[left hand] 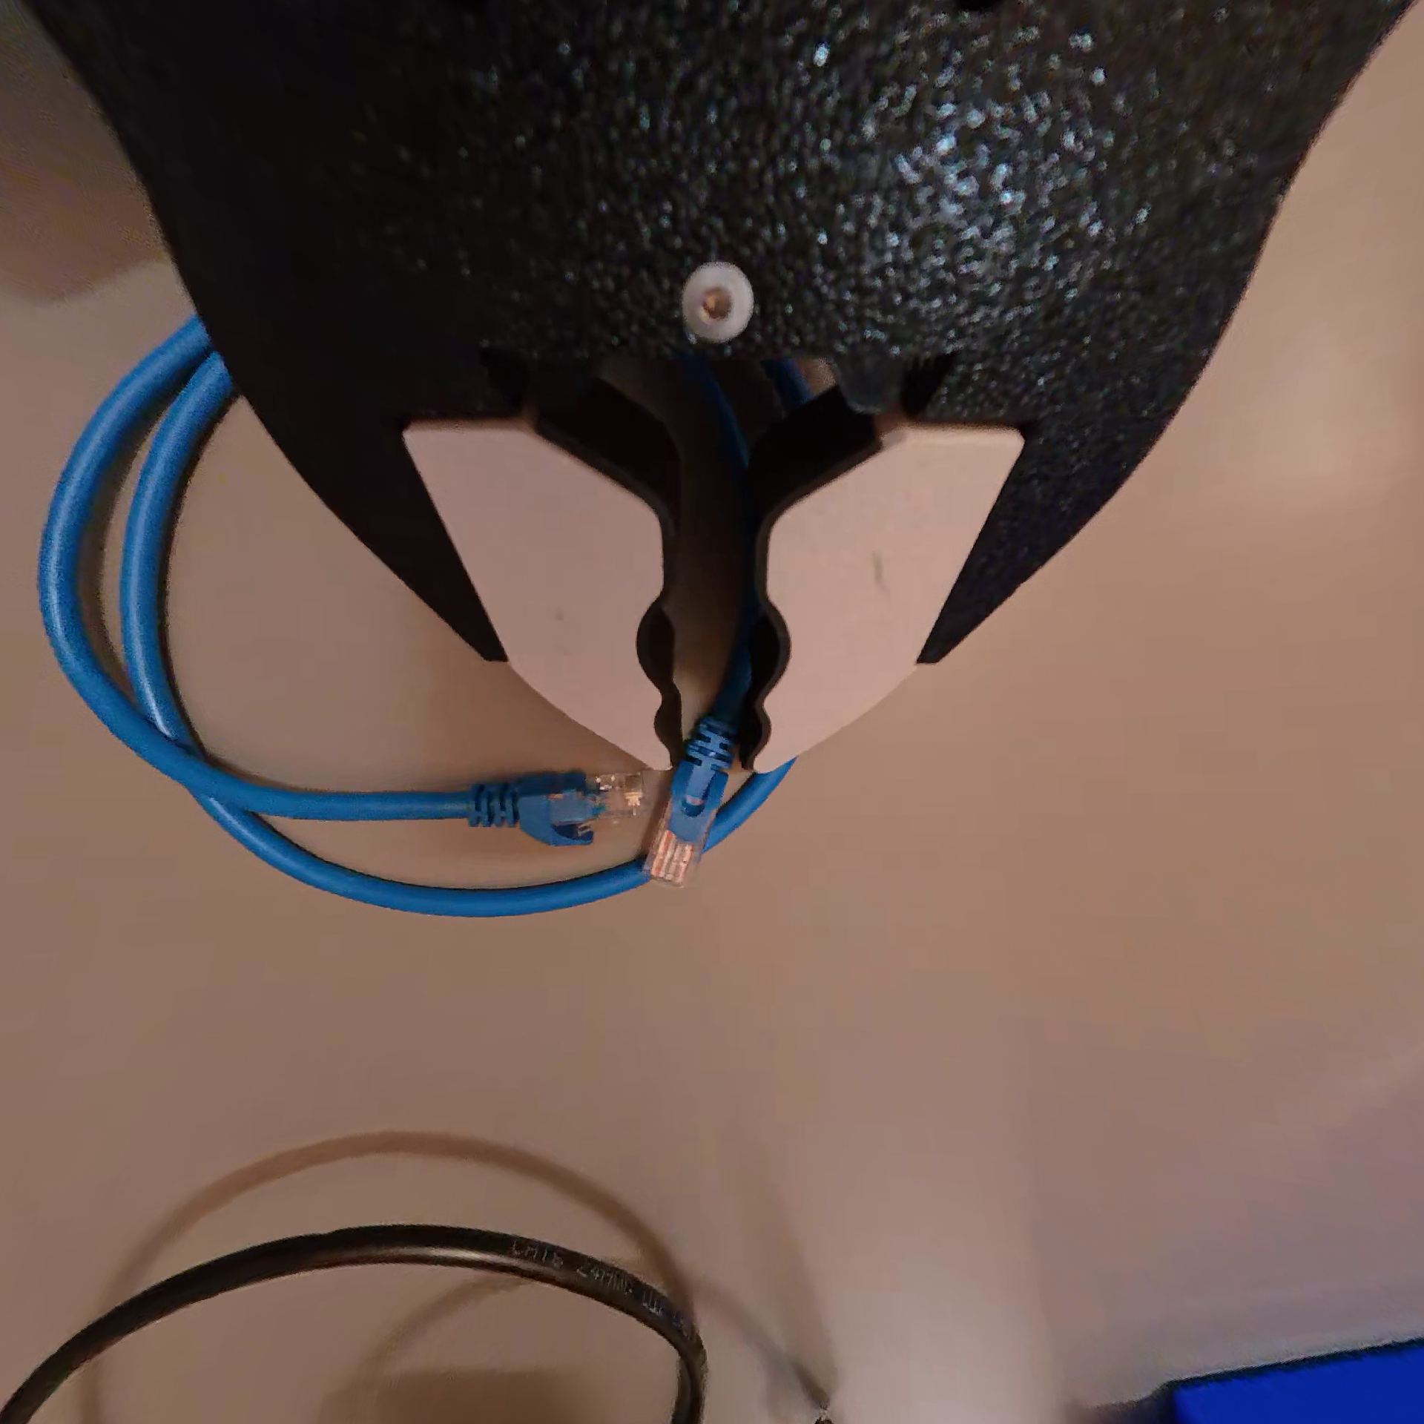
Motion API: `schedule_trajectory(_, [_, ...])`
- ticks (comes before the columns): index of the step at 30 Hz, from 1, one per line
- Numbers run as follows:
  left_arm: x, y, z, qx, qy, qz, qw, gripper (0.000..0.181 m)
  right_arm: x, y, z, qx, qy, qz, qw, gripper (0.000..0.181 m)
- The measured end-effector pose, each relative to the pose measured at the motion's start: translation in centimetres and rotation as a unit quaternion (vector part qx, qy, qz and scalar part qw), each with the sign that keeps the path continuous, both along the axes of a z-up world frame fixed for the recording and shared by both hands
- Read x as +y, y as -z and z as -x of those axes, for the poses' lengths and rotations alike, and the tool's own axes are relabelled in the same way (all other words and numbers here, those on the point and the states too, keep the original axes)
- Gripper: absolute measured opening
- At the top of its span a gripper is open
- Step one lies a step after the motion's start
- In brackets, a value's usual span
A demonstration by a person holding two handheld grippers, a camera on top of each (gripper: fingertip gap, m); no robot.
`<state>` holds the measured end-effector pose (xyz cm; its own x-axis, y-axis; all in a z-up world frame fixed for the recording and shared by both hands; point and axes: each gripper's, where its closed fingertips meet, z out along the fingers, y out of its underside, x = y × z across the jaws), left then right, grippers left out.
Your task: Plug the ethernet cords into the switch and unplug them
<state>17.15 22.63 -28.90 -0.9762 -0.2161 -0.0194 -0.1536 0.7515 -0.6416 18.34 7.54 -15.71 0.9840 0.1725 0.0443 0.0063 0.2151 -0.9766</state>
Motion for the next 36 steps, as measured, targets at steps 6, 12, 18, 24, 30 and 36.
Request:
schedule_trajectory(6, [0.5, -0.2, -0.3, 0.011, -0.002, 0.0, 1.0, 0.015, -0.1, -0.1, -0.1, 0.004, 0.0, -0.003, 1.0, 0.06])
schedule_trajectory(12, [0.5, 0.0, -0.3, 0.027, -0.005, 0.019, 0.999, 0.011, 0.2, 0.2, 0.1, 0.0, -0.003, 0.007, 1.0, 0.06])
schedule_trajectory(18, [0.4, 0.0, -1.0, -0.007, -0.051, 0.032, 0.998, 0.01, 0.2, 0.2, 0.1, 0.003, -0.008, 0.009, 1.0, 0.06])
schedule_trajectory(24, [1.0, -4.5, -0.9, -0.007, -0.153, -0.064, 0.986, 0.009, 0.4, 0.3, 0.1, 0.0, -0.007, 0.015, 1.0, 0.061])
schedule_trajectory(30, [-2.5, -10.4, 0.4, -0.029, -0.144, -0.141, 0.979, 0.009, 2.0, 1.7, 0.2, 0.001, -0.009, 0.08, 0.997, 0.061])
schedule_trajectory(36, [-3.8, -10.9, -0.4, -0.08, -0.143, -0.183, 0.969, 0.009, 1.4, 1.1, 0.4, -0.013, -0.003, 0.049, 0.999, 0.06])
